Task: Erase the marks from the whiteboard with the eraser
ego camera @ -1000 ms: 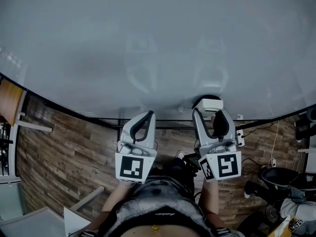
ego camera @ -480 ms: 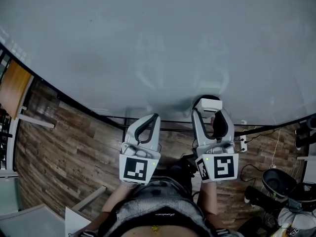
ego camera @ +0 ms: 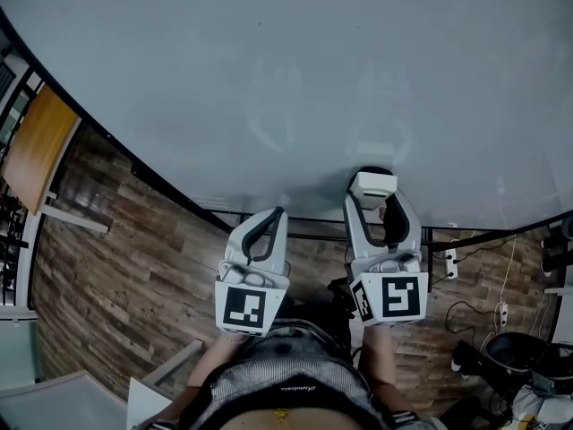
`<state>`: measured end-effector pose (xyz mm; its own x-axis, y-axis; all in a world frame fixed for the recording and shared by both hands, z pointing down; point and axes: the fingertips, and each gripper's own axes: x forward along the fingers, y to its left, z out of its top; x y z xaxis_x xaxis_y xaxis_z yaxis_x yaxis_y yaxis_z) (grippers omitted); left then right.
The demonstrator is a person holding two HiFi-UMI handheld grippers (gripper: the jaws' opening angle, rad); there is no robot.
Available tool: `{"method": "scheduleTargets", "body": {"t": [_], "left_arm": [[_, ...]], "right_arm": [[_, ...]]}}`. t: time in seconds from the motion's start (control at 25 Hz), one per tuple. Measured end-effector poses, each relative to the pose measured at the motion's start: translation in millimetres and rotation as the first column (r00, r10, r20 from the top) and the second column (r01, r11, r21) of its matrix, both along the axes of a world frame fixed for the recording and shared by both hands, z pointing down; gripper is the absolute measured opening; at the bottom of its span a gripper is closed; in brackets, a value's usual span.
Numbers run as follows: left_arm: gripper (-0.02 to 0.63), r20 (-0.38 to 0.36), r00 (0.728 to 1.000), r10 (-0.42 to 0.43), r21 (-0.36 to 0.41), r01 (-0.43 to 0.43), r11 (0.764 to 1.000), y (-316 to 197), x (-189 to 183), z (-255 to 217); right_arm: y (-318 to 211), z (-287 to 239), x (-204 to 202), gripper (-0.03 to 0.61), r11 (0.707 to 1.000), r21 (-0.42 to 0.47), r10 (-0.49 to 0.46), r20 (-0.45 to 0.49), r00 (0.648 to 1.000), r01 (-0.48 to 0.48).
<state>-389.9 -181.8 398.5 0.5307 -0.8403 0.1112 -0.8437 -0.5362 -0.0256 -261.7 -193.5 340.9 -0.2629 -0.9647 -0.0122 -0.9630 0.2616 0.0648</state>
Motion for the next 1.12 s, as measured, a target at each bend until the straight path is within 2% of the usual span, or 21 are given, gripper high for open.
{"method": "scheduleTargets", "body": {"t": [0.24,0.48,0.76,0.96,1.12], "left_arm": [[0.005,-0.004,0.999,-0.035,0.0,0.035,0.999,10,-29,-2],[0.005,-0.011,0.998,-0.061,0.005,0.062,0.998,17,-50,-3],[0.005,-0.004,0.994,-0.106,0.0,0.106,0.994,19,-74,0],[0.005,-0.006,0.99,-0.143,0.006,0.143,0.99,23,-91,-3],[0.005,-0.003,0.986,-0.164,0.0,0.164,0.986,27,-97,-1]], "right_arm": [[2,-6,-32,0.242,0.999,0.01,-0.03,-0.018,0.999,0.03],[-1,-5,-87,0.242,0.99,0.012,-0.136,-0.06,0.989,0.137],[-8,-10,-149,0.242,0.961,-0.005,-0.277,-0.089,0.957,0.277],[-7,-23,-192,0.242,0.922,0.009,-0.385,-0.073,0.92,0.386],[-9,-36,-203,0.242,0.912,0.03,-0.407,-0.065,0.911,0.409]]}}
